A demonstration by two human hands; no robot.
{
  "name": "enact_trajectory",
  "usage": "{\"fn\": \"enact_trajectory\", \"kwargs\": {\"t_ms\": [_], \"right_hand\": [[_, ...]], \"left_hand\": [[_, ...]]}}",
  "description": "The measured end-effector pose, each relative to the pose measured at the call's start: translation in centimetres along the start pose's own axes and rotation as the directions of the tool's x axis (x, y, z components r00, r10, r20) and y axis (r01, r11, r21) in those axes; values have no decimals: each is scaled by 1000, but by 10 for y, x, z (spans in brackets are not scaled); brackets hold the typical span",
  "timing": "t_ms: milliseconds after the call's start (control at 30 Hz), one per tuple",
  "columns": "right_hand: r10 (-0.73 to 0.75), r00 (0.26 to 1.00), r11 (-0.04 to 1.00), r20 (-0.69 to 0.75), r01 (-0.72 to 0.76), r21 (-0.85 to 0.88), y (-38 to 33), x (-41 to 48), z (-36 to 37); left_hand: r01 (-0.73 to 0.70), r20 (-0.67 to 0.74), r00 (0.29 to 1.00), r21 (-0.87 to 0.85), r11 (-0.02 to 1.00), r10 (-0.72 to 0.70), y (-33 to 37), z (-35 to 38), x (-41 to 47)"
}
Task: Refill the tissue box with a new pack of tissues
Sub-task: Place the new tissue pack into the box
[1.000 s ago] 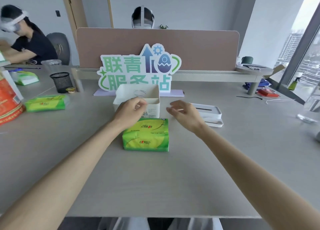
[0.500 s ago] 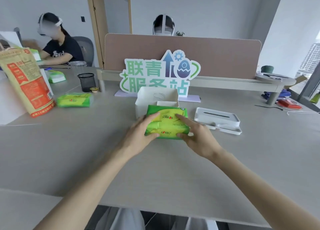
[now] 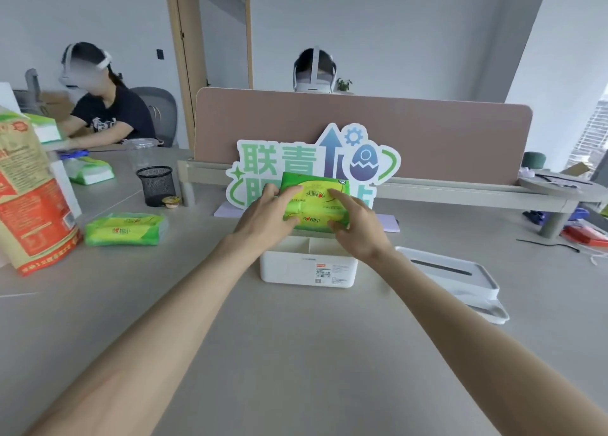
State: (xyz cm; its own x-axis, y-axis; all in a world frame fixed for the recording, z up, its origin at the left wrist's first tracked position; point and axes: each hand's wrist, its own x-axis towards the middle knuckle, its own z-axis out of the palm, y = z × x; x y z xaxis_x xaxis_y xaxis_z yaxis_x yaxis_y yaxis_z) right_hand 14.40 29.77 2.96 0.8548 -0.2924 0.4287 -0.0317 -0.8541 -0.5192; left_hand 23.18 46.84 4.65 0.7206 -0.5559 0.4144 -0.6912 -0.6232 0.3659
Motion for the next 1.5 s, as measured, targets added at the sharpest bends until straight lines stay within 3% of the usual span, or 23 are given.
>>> {"fn": "enact_trajectory", "kwargs": {"t_ms": [167,300,467,733,967,1233,1400,1500], "right_hand": [[55,991,959,123,-18,-284,19,0,7],[-1,988,962,152,43,-270,21,3,10],[-23,991,977,135,51,-208,28,10,17],[54,965,932,256,43,-361,30,11,16],[-53,986,951,156,97,-292,32,5,5],[-77,996,949,33,84,-305,49,-19,-45],[29,999,940,-17,-33,-340,97,-57,-95],[157,987,923,-39,-161,-349,129,-85,-118]], "left_hand": [[-90,168,984,184,979,59,-20,14,6],[-133,190,976,141,981,105,-23,21,10],[-97,258,965,188,977,46,-26,28,12],[-77,339,941,177,981,13,-19,31,13],[-95,192,980,230,969,51,1,24,15],[-119,139,986,245,962,87,54,24,14],[-219,149,967,73,973,207,124,57,9],[-268,201,948,79,960,248,156,87,-2]]}}
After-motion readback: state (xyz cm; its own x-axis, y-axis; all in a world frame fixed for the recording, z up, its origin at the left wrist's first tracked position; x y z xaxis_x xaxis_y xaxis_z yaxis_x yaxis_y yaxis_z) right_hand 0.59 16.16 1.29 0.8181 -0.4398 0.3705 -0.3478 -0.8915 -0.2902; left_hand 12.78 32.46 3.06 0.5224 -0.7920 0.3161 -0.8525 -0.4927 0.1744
